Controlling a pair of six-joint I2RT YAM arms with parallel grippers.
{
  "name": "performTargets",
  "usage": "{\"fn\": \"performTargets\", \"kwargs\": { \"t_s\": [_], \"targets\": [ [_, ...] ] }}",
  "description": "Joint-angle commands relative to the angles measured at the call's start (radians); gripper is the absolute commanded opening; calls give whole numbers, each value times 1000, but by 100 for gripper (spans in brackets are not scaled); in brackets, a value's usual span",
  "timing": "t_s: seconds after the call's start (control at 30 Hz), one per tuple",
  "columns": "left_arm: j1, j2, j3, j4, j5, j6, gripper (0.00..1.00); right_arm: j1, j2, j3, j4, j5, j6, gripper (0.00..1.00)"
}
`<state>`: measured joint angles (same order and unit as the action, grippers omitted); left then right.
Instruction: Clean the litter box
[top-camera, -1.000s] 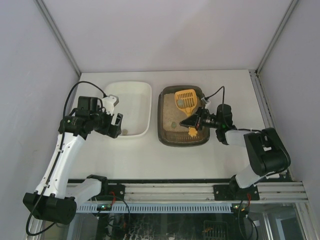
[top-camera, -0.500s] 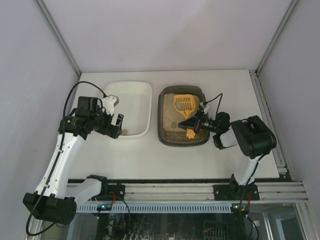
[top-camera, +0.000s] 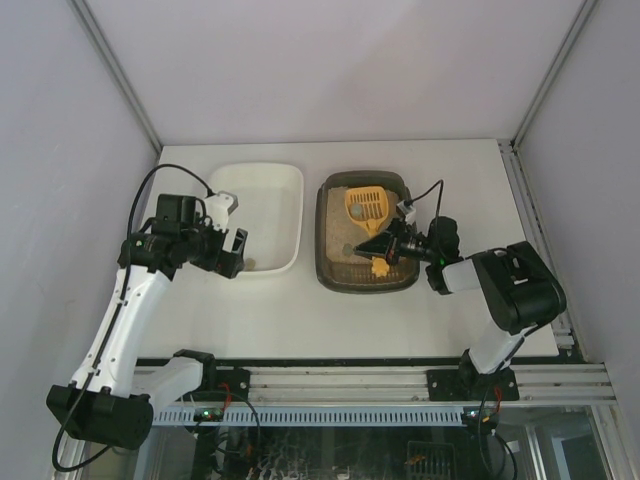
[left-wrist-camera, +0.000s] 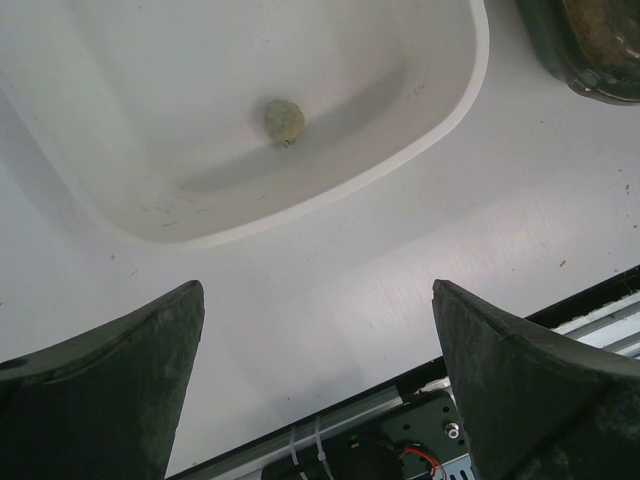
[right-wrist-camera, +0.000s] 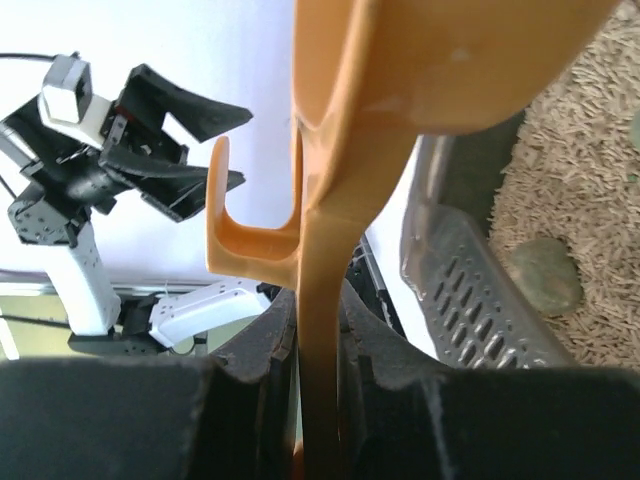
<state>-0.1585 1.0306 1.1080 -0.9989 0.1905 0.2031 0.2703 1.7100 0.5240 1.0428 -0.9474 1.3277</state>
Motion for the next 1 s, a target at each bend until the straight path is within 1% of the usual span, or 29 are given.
{"fn": "performTargets", "kwargs": {
  "t_s": [0.0, 0.03, 0.1, 0.13, 0.17, 0.2, 0.23, 0.27, 0.3, 0.37, 0.4, 0.5, 0.53, 0.57, 0.6, 0.67, 0.7, 0.73, 0.8, 0.83, 0.9, 0.97],
  "targets": [
    [7, -22, -23, 30, 16, 7, 100, -54, -17, -19, 190, -7, 55, 0],
    [5, -20, -25, 32, 18, 6, 100, -39, 0, -2, 177, -23, 51, 0],
    [6, -17, -23, 32, 13, 7, 100, 10, -16, 21, 51, -30, -42, 0],
    [6, -17, -20, 32, 10, 6, 100, 11, -28, 17, 35, -32, -59, 0],
    [7, -19, -17, 31, 9, 7, 100, -9, -30, -2, 109, -30, -18, 0],
    [5, -21, -16, 31, 8, 6, 100, -40, -18, -28, 239, -18, 59, 0],
    [6, -22, -17, 32, 9, 6, 100, -58, 3, -37, 330, -10, 121, 0],
    [5, -22, -17, 30, 12, 6, 100, -55, 22, -34, 351, -13, 143, 0],
    [5, -20, -17, 30, 12, 6, 100, -32, 28, -22, 292, -23, 85, 0],
    [6, -18, -16, 31, 6, 6, 100, 27, 2, 10, 65, -37, -52, 0],
    [6, -17, -15, 30, 4, 7, 100, 32, -17, 18, 60, -42, -58, 0],
    [6, -17, -14, 31, 12, 5, 100, -44, -58, 2, 240, -39, 87, 0],
    [6, -15, -14, 30, 13, 3, 100, -50, -57, 5, 223, -45, 87, 0],
    [6, -14, -14, 30, 13, 2, 100, -30, -56, 28, 97, -58, 26, 0],
    [6, -13, -14, 32, 5, 1, 100, 5, -69, 67, -82, -57, -97, 0],
    [6, -12, -15, 42, -20, -10, 100, 84, -131, 151, -479, 18, -357, 0],
    [7, -12, -17, 48, -33, -20, 100, 118, -151, 200, -650, 62, -461, 0],
    [7, -13, -20, 52, -32, -25, 100, 150, -161, 247, -746, 96, -522, 0],
    [22, -20, -20, 60, -33, -31, 100, 197, -155, 328, -864, 142, -577, 0],
    [47, -29, -15, 73, -45, -35, 100, 217, -143, 377, -928, 165, -600, 0],
    [145, -37, 24, 82, -29, -37, 100, 270, -109, 492, -1091, 246, -675, 0],
    [257, -16, 66, 64, 49, -34, 100, 338, -67, 603, -1247, 354, -761, 0]
  ]
}}
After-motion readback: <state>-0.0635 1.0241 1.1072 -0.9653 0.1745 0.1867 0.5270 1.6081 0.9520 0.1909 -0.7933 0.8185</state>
